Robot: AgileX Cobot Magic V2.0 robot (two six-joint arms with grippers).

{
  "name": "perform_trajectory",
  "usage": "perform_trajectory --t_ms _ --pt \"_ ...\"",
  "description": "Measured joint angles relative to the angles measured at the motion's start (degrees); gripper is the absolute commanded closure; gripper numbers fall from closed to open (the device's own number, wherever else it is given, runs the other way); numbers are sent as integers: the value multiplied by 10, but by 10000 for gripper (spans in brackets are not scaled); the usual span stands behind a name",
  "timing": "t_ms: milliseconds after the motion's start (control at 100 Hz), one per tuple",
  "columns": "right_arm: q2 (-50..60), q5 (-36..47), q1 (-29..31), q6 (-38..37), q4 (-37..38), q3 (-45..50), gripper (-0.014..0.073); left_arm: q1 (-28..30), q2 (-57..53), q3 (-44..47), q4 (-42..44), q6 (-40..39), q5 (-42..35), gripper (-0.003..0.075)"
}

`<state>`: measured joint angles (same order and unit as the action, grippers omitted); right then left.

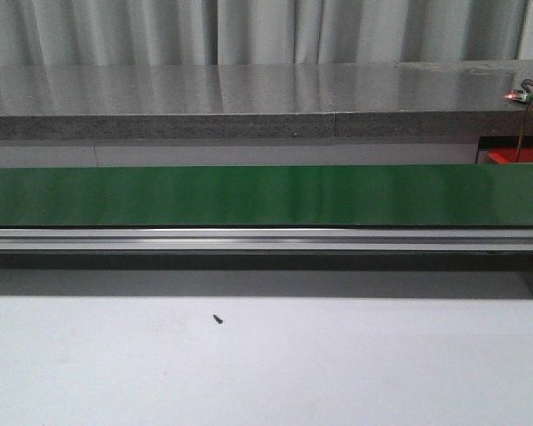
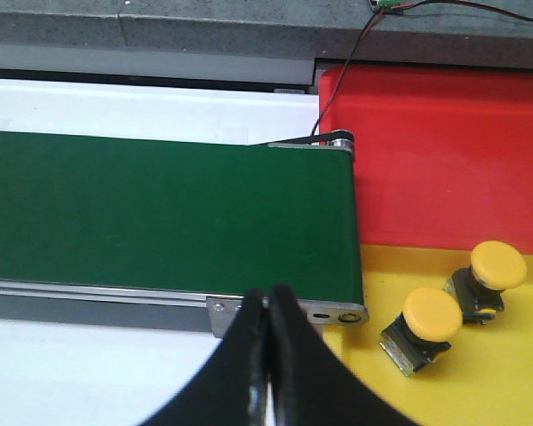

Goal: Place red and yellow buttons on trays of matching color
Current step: 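Close the left gripper on the red button and lift it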

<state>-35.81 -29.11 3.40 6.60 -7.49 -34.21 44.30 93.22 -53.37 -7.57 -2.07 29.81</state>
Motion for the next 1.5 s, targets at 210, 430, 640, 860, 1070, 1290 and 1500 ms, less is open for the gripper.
perform_trajectory --t_ms 210,430,640,860,1070,1290,1500 --pt "0 0 0 0 0 0 661 0 39 -21 0 0 -25 186" --pt "0 0 0 0 0 0 661 0 74 -52 0 0 -35 186" --pt "0 0 0 0 0 0 661 0 84 -63 0 0 -35 281" --pt "0 0 0 0 0 0 661 0 84 -64 0 0 -35 600" --pt "0 0 0 0 0 0 661 0 80 -65 6 0 -17 656" --pt "0 0 0 0 0 0 661 0 33 -67 20 1 41 656" --pt "0 0 0 0 0 0 661 -13 -28 -85 21 11 110 656"
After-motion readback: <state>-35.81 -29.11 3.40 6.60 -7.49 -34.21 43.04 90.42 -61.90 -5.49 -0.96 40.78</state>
